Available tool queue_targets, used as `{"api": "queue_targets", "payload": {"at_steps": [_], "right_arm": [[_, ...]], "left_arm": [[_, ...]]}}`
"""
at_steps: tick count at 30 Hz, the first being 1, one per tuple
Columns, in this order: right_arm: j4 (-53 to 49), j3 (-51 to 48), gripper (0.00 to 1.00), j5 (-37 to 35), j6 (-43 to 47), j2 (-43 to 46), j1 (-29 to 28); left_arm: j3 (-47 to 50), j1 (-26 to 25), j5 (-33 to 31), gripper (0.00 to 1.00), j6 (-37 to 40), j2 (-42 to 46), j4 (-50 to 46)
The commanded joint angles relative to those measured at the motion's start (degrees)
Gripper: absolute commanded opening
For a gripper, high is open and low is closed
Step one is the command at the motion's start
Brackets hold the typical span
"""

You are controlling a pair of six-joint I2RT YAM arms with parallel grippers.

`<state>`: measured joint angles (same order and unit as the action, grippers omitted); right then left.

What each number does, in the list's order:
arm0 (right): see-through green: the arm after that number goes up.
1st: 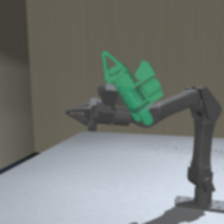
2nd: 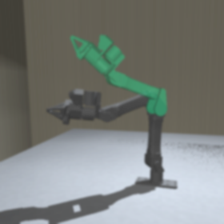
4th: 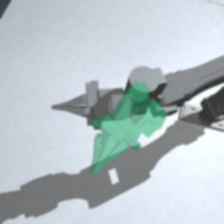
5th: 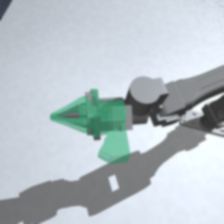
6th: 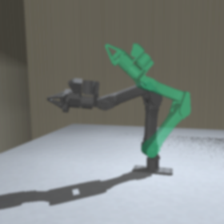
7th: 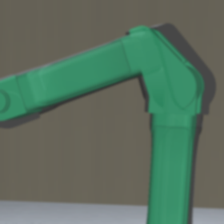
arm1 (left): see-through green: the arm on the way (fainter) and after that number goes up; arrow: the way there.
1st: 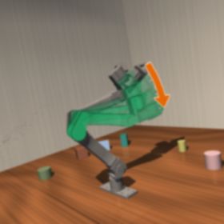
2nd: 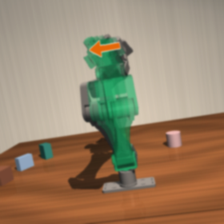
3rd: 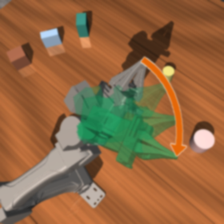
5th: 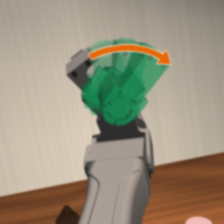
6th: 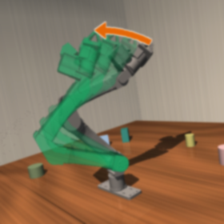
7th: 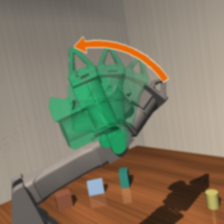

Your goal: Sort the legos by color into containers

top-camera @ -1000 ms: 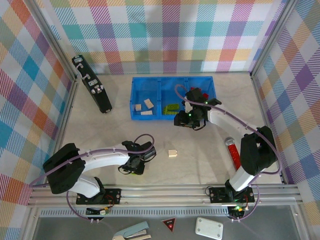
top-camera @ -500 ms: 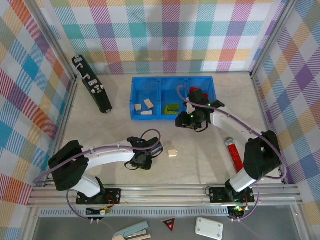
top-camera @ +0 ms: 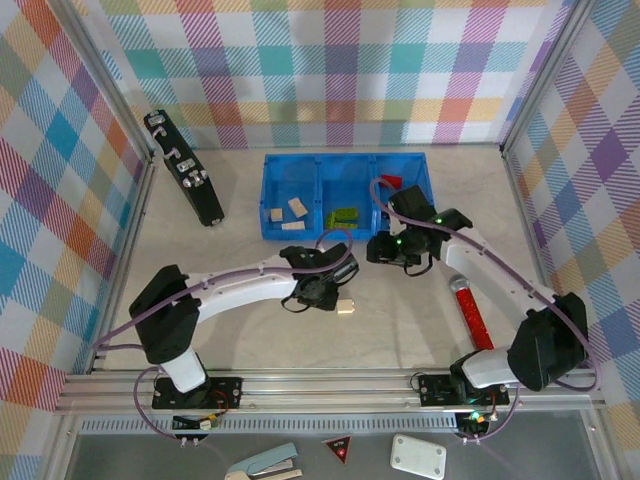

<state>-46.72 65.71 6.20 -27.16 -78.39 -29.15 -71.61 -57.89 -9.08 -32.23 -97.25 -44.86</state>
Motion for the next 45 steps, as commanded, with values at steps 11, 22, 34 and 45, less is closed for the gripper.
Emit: {"api": "queue_targets", "payload": {"at_steps": [11,22,34,45], "right_arm": [[-10.0,-6.2,0.44,-6.9,-2.1,11.9,0.2],[-13.8,-9.2,0.44,-7.6,-4.7,18.8,0.2],[-16.4,-9.9,0.43,-7.3,-6.5,22.4,0.2],[-18.4,-10.6,0.43,-6.8,-7.0,24.3,0.2]], "left_arm": [[-19.6,6.8,6.1,0.36,7.7,-10.8,1.6],[-36.7,13.9,10.5,0.37,11.3,-21.3,0.8],[-50.4,19.0,14.9,0.37,11.3,-31.5,3.7],[-50.2,22.7,15.9,0.37,9.5,-36.9,20.0]]}}
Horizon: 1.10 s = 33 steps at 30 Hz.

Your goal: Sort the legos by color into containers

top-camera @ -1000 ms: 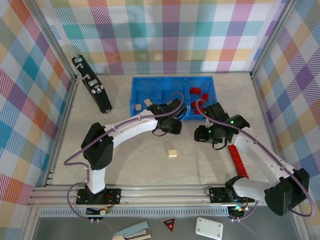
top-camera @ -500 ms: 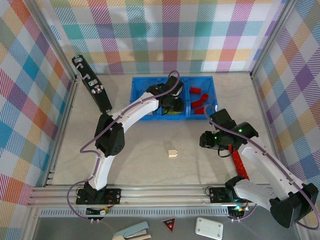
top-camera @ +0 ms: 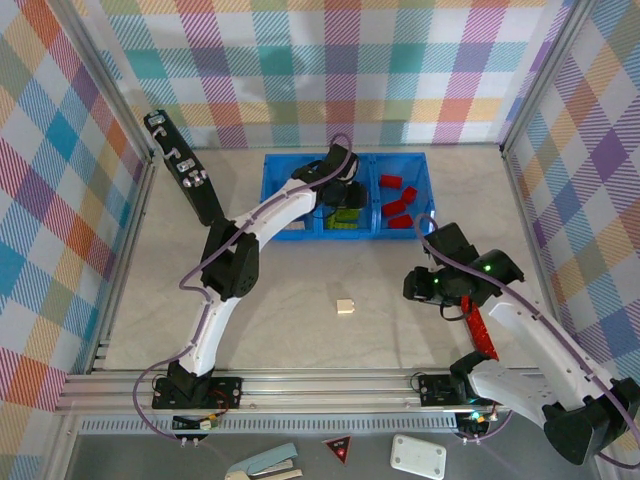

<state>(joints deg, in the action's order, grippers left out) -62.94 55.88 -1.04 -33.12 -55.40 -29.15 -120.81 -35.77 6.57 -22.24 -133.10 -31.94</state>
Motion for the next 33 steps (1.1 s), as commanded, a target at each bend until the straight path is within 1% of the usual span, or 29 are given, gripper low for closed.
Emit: {"api": "queue_targets", "payload": {"at_steps": [1,7,15,19,25,33], "right_arm": [[-2.2,-0.9,0.43,0.4,-1.2,1.6,0.2],[-2.7,-1.5,0.43,1.0,-2.0,2.8,0.2],[-4.5,-3.1,0.43,0.9,-3.7,6.6,0.2],[-5.0,-4.3,0.43,1.0,-4.6,8.3,0.2],[-5.4,-4.9,0.43,1.0,-4.9,9.6,0.2],[-5.0,-3.8,0.44,1.0,-3.5,8.8,0.2]], "left_arm": [[-0.7,0.7,-0.4,0.37,-0.2,-1.3,8.8],[-0.2,1.1,-2.0,0.39,0.5,-4.7,18.5],[-0.9,1.6,-1.5,0.4,0.4,-8.6,22.9],[-1.3,1.8,-1.0,0.4,0.4,-9.6,23.7],[-1.6,1.8,-0.6,0.44,0.3,-10.0,23.6],[-2.0,2.0,1.2,0.44,1.0,-7.0,21.7]]}}
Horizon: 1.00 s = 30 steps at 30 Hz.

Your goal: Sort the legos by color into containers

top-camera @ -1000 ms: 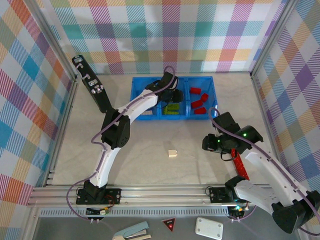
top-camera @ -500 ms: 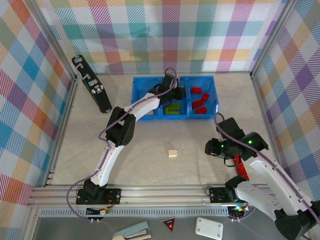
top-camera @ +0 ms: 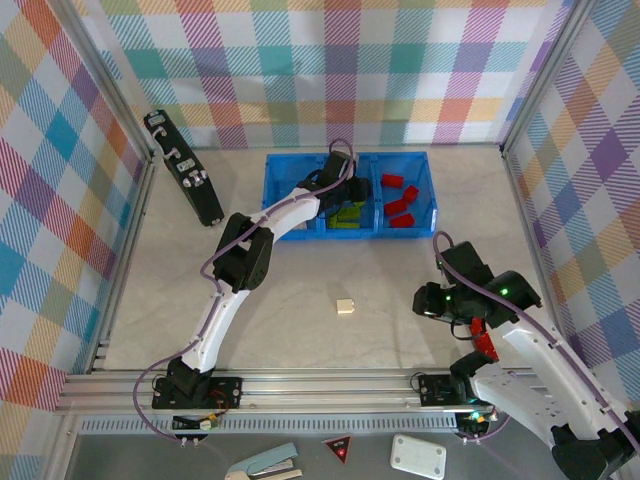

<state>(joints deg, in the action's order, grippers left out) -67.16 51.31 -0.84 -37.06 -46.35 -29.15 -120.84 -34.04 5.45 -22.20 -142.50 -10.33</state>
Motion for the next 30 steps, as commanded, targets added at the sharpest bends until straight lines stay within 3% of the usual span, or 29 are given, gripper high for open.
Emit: {"api": "queue_targets", "payload": {"at_steps": [1,15,30], "right_arm": [[-0.5,0.9,0.44,0.9,0.7,-0.5,0.2],[5.0,4.9,0.46,2.2,5.6,-9.8,0.2],[10.7,7.2,0.49,-1.9,11.1,-19.3,0.2]], "left_arm": [[-1.9,0.3,2.7,0.44,1.0,2.9,-0.3],[-1.9,0.4,6.1,0.44,1.9,11.3,-16.0],[2.0,-1.9,1.7,0.48,-0.5,20.0,-36.2]]}}
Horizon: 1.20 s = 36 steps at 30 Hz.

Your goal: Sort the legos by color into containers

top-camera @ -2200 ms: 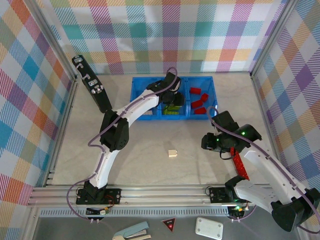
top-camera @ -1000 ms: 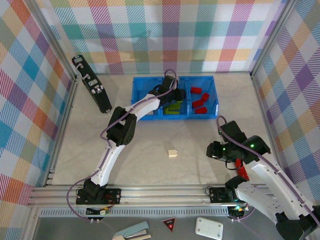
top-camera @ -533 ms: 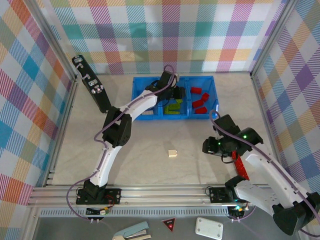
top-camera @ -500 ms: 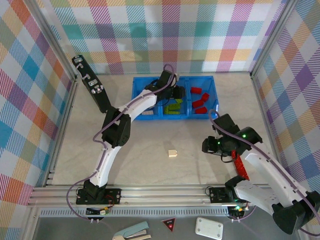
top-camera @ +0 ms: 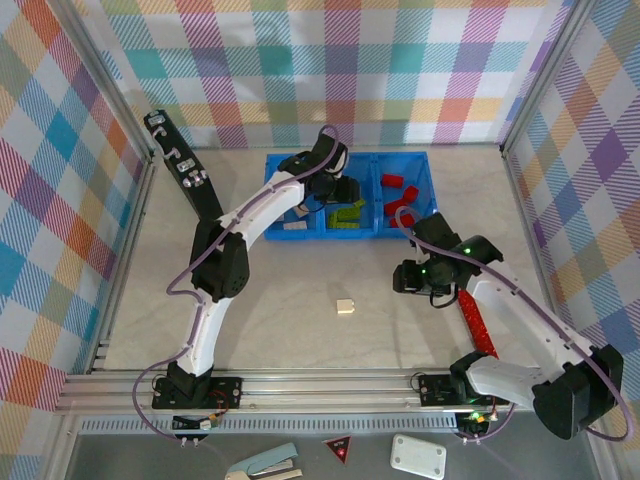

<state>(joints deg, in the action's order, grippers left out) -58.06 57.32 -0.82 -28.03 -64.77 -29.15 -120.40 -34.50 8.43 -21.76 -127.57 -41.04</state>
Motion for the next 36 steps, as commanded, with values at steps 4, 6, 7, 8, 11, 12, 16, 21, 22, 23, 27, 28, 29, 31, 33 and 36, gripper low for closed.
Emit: {"api": "queue_targets", "payload": {"at_steps": [4,6,7,8,11,12,16,21,22,23,27,28,29,31,33,36], "right_arm": [[3.9,1.3,0.49,-2.3,2.6,-1.9,0.2],[5.1,1.4,0.49,-1.8,2.6,-2.1,0.2],[5.8,1.3,0.49,-1.5,2.6,-2.1,0.2],[6.5,1.3,0.49,-1.4,2.7,-2.2,0.2],[7.6,1.5,0.49,-1.0,3.5,-3.2,0.2],[7.6,1.8,0.49,-1.0,3.8,-3.7,0.3],[7.5,2.8,0.49,-1.4,5.2,-4.9,0.3],[7.9,3.4,0.5,-3.2,6.6,-5.3,0.4],[7.8,3.6,0.5,-3.5,6.6,-5.5,0.4],[7.9,3.8,0.5,-3.7,7.0,-5.8,0.5],[8.1,4.6,0.5,-3.4,8.5,-7.1,0.7],[8.0,4.9,0.51,-3.5,8.8,-7.4,0.7],[7.6,5.3,0.51,-4.1,9.1,-7.8,0.7],[7.0,5.9,0.51,-5.0,9.9,-8.1,0.8],[6.7,6.1,0.51,-5.9,10.4,-7.9,0.9],[6.6,6.4,0.51,-7.8,11.0,-7.5,1.3]], "left_arm": [[8.1,-3.8,-4.0,0.49,-2.3,9.2,-6.0],[10.9,-5.0,-5.8,0.5,-3.2,10.9,-6.4],[12.3,-5.6,-6.4,0.51,-3.7,11.6,-6.5],[13.8,-6.4,-7.2,0.51,-4.2,12.4,-6.7],[16.9,-8.3,-9.8,0.52,-5.9,13.6,-7.7],[18.0,-9.1,-10.5,0.52,-6.4,14.1,-8.0],[22.6,-11.4,-12.7,0.54,-9.1,16.3,-8.4],[28.0,-14.3,-13.8,0.56,-13.2,18.1,-7.2],[28.6,-14.9,-14.0,0.56,-13.8,18.2,-7.1],[29.4,-15.5,-14.1,0.57,-14.5,18.1,-7.1],[32.7,-17.5,-14.5,0.58,-17.6,18.5,-6.2],[33.5,-18.0,-14.4,0.58,-18.3,18.7,-5.9],[34.4,-18.6,-14.3,0.59,-19.1,18.8,-5.4],[35.7,-19.9,-14.7,0.59,-20.6,18.9,-4.9],[37.4,-21.2,-14.4,0.6,-22.3,18.9,-3.9],[39.5,-23.0,-13.8,0.61,-24.7,18.8,-1.9]]}}
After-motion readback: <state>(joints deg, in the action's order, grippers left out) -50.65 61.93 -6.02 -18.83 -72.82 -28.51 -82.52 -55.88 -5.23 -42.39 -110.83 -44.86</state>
